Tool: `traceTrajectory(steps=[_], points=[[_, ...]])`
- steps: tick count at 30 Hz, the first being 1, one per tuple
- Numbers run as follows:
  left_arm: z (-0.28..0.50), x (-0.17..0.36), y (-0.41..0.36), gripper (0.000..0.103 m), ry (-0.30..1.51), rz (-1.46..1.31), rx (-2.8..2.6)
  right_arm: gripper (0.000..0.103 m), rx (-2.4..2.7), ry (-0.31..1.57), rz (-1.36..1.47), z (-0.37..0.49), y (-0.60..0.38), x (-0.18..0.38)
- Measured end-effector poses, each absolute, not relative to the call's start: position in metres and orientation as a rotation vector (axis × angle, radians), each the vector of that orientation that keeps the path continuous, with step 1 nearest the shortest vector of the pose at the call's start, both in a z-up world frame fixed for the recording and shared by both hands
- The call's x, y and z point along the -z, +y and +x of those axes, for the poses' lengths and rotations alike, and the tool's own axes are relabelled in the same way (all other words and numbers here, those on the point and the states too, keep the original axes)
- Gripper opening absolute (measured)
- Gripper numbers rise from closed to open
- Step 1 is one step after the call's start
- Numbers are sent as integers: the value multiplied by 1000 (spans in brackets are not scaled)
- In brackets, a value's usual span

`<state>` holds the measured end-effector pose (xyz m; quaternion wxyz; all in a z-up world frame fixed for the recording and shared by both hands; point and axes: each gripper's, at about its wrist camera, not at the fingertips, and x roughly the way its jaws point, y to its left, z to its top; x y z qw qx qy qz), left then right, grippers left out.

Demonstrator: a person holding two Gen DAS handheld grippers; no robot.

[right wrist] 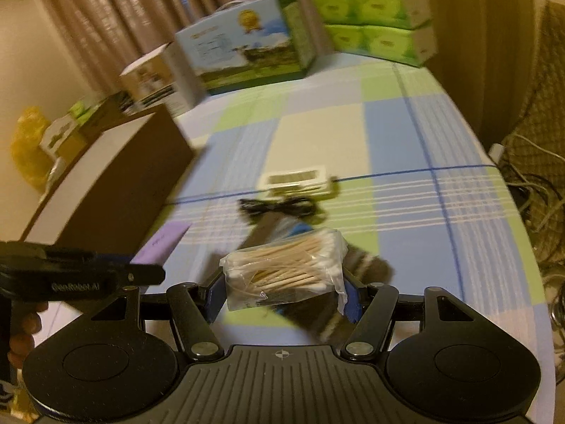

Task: Organize objects
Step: 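Carry the purple tube and swab bag with both tools over the brown box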

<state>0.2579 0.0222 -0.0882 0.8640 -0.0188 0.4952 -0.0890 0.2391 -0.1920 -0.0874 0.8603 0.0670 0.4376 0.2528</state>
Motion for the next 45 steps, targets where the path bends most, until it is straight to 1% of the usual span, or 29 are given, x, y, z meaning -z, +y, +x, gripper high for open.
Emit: traceTrajectory(steps=[7,13,23,29,36,45], points=[[215,48,46,28,972,-106,136,61,-708,914,85,214,-156,61],[185,24,78,28,949,-146,110,61,-813,885,33,191,-112,43],[169,-7,155,28,883,-132,109,61,-887,818,30,179,-18,31],[176,-15,209,28,854,-98,90,61,-881,793,30,187,42,32],[205,-9,260,28,854,-67,68,61,-837,786,-22,210,100,40],[256,12,295,28,896,-33,90,61,-778,823,-96,254,140,66]])
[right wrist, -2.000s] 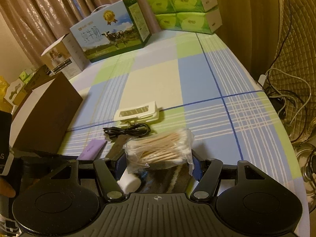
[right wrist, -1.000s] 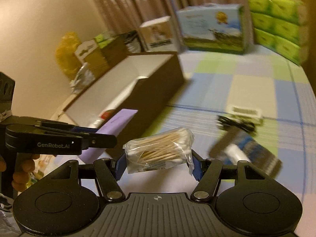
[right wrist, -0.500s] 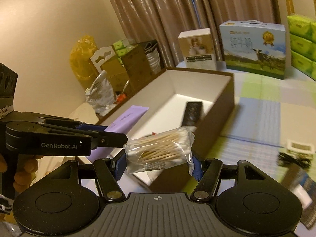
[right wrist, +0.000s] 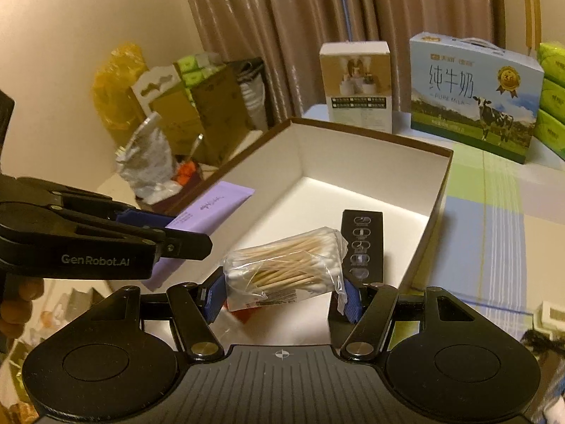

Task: Organize objects
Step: 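Carry the purple tube and swab bag with both tools over the brown box, then open the left tool releasing the tube while the right releases the swab bag inside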

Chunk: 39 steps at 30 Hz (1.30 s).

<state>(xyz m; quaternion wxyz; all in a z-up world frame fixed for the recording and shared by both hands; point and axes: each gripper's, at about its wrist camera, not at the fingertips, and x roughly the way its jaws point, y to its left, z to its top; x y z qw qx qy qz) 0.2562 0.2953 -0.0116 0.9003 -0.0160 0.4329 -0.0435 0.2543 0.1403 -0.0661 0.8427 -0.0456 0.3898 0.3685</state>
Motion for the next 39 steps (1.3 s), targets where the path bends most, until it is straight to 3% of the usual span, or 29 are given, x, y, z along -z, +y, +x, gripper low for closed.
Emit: traceTrajectory(steps=[39], points=[[382,76,321,29,995,13,110,61,-790,869,-243,339,196,105]])
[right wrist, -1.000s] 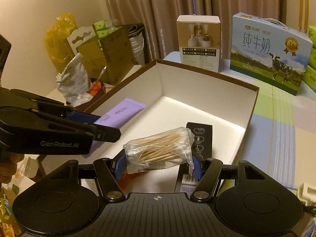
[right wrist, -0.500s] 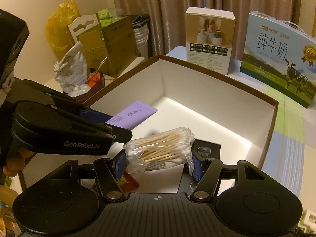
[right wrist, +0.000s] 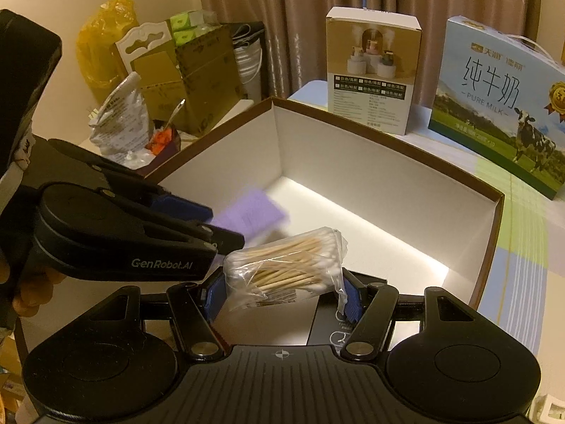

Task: Organize objects
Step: 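Open the left tool releasing the tube while the right releases the swab bag inside, then move both tools back toward the knit pouch and white bottle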

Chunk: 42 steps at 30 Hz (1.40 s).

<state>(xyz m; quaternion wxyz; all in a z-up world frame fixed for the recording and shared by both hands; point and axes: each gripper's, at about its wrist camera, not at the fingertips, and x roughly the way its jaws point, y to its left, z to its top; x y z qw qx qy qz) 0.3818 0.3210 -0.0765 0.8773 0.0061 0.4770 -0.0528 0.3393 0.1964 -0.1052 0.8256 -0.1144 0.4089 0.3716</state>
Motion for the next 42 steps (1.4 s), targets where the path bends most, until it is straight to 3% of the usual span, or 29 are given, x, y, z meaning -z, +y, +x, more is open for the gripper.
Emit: traceTrajectory(steps=[4,9,11,13,28,42], points=[[383,72,321,43,979,29,104,62,-790,867,-249,341,197,106],[382,71,323,46,978,34,97,62,-797,850,-258,340,199,106],[382,71,325,48,979,32,94,67,-789,839,-263,339,200,107],[382,71,327,51,979,31,91,81,-782,825,-261,337,199,107],[363,61,324,81,978,35,92,90,-753,820,-202,322,174,96],[319,25,328,94,943,-5,21,95,-740,795,-123,280,143,69]])
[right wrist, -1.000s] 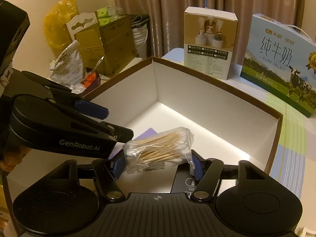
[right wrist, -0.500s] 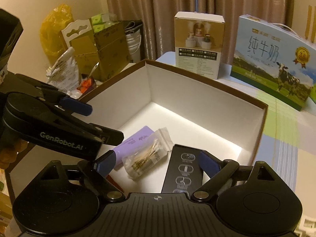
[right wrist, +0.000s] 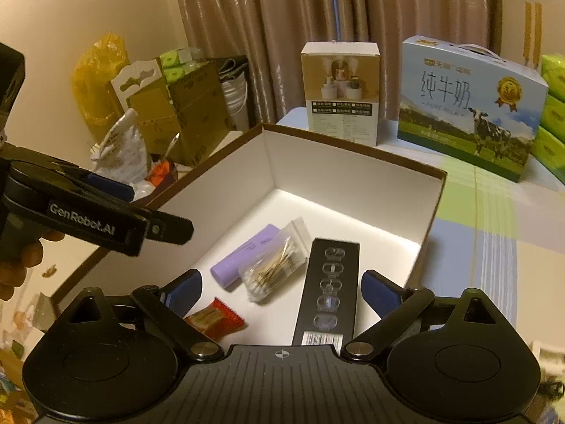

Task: Organize objects
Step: 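Move both tools back toward the knit pouch and white bottle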

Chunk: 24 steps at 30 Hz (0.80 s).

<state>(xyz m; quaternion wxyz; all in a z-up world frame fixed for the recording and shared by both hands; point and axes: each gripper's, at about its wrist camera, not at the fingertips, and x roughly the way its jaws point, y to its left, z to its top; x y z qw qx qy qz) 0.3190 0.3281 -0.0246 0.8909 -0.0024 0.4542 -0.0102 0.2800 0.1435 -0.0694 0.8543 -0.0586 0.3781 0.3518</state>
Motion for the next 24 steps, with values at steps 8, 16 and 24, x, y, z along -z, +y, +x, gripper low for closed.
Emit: traceTrajectory(steps=[8,16,24], points=[[285,11,322,100,936,-42,22,100,-717,801,-78,251,125,59],[254,6,310,102,935,-67,38,101,-695,811,-43,228,106,53],[229,5,296,102,943,-72,55,101,-686,820,-22,204,89,49]])
